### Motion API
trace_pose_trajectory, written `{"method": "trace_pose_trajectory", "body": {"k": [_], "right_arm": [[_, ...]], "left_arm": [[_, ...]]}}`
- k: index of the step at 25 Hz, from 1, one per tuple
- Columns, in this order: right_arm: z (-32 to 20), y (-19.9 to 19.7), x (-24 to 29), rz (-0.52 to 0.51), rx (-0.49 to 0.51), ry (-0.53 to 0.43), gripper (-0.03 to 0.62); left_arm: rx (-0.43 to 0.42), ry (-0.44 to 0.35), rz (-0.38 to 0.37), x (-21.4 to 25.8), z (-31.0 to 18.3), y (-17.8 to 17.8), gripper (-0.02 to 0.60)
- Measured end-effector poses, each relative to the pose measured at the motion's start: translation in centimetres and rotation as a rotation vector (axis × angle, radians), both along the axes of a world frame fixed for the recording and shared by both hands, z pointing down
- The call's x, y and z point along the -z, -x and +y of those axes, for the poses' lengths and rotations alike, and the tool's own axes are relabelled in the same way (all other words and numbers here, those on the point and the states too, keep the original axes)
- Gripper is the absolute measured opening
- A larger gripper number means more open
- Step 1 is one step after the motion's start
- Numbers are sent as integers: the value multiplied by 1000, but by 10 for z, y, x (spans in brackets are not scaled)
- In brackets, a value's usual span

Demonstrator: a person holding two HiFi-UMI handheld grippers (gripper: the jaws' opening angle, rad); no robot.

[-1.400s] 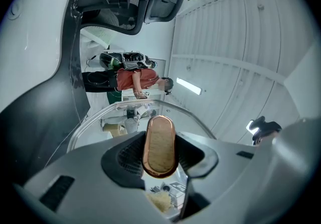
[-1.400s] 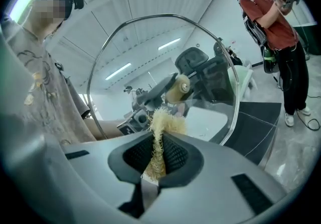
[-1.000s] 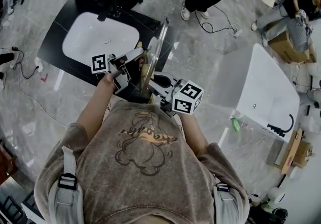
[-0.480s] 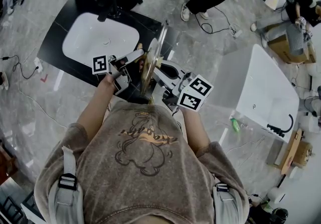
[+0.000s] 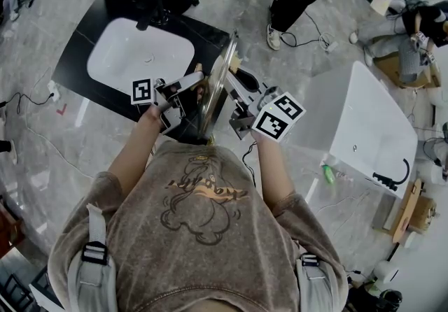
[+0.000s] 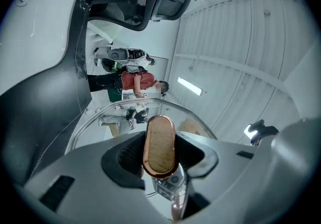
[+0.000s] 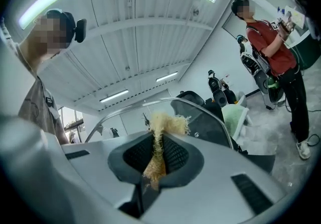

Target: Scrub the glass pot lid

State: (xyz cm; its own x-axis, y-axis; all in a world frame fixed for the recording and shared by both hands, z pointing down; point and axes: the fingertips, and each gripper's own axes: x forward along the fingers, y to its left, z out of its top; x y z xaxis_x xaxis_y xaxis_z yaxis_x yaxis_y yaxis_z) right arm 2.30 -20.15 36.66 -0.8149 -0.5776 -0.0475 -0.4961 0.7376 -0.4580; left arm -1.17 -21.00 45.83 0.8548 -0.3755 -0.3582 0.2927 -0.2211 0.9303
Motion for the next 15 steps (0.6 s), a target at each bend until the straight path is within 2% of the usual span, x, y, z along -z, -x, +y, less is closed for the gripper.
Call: {"method": "trace_pose_trajectory", "body": {"k": [4, 10, 15], "right_arm": [[-10, -1, -13, 8, -35, 18, 41], [-21, -2, -58, 122, -59, 89, 41], [-26, -7, -93, 153, -81, 150, 41]], "left_arm": [[-10, 3, 16, 2, 2, -2, 181], [-23, -9, 30, 7, 6, -3, 181], [-33, -11, 44, 11, 8, -6, 181]]}}
